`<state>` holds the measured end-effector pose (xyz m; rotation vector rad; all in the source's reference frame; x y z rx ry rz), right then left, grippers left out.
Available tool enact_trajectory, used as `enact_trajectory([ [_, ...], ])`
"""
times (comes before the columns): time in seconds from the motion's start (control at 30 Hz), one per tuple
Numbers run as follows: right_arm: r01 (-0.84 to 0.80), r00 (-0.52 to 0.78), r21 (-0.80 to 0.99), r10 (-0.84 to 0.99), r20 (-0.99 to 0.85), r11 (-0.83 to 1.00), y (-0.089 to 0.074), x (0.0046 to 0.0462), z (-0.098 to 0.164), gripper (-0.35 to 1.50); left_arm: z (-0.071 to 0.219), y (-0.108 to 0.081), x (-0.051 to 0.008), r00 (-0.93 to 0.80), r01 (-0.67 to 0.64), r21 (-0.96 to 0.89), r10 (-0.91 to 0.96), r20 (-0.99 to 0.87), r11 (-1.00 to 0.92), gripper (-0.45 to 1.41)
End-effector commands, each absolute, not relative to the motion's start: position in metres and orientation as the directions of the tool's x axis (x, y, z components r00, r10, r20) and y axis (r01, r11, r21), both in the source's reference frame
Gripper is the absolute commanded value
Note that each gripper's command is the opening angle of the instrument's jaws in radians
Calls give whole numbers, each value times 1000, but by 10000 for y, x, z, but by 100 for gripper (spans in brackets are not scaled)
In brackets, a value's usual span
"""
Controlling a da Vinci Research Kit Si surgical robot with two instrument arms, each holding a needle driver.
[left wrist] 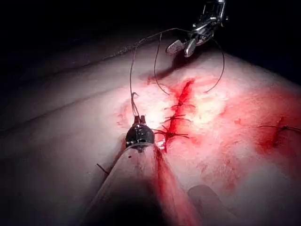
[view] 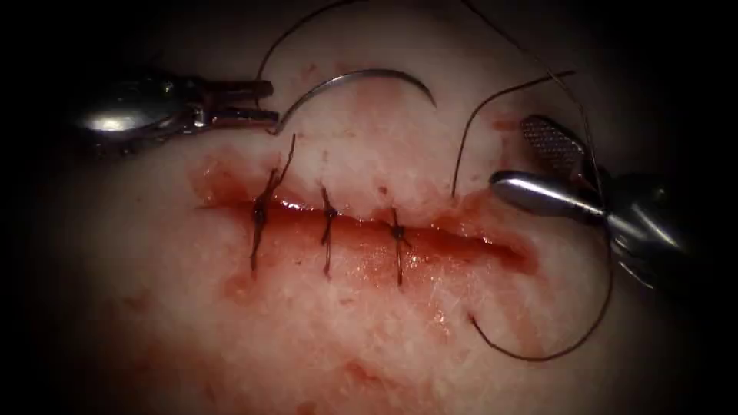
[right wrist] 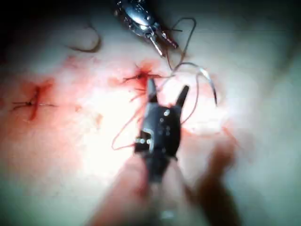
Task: Wound Closure
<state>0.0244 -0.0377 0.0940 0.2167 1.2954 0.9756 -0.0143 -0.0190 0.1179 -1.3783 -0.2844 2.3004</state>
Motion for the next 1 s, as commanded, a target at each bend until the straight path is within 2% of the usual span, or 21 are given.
enact_trajectory([
  [0.03, -478, -44, 637, 707, -705, 605, -380, 251, 943, 141, 1179, -190, -145, -399, -263, -395, 472, -786, -880, -45],
  [0.23, -425, -14, 648, 711, -703, 632, -387, 257, 944, 135, 1131, -176, -128, -358, -266, -382, 459, -813, -885, -45],
  [0.37, -349, 22, 664, 715, -699, 661, -400, 279, 938, 125, 1072, -176, -124, -404, -272, -288, 381, -832, -918, -45],
  [0.5, -332, 25, 668, 715, -699, 666, -402, 289, 935, 125, 1040, -185, -125, -458, -257, -276, 368, -809, -926, -45],
  [0.57, -304, 30, 674, 714, -700, 674, -404, 294, 933, 103, 1027, -201, -127, -548, -216, -284, 356, -757, -934, -45],
  [0.6, -292, 33, 676, 713, -700, 677, -405, 295, 932, 83, 1028, -208, -129, -581, -202, -284, 348, -736, -937, -45],
  [0.63, -270, 37, 680, 713, -700, 681, -406, 295, 930, 32, 1031, -212, -131, -598, -197, -282, 343, -724, -939, -45],
  [0.67, -254, 40, 683, 713, -700, 684, -406, 295, 929, -10, 1035, -215, -133, -607, -196, -279, 340, -719, -940, -45],
  [0.7, -232, 48, 680, 706, -706, 696, -407, 297, 925, -35, 1050, -217, -136, -627, -190, -265, 325, -709, -945, -45],
  [1.0, -169, 55, 660, 675, -735, 732, -409, 313, 897, -35, 1121, -244, -161, -682, -142, -292, 308, -663, -946, -45],
])
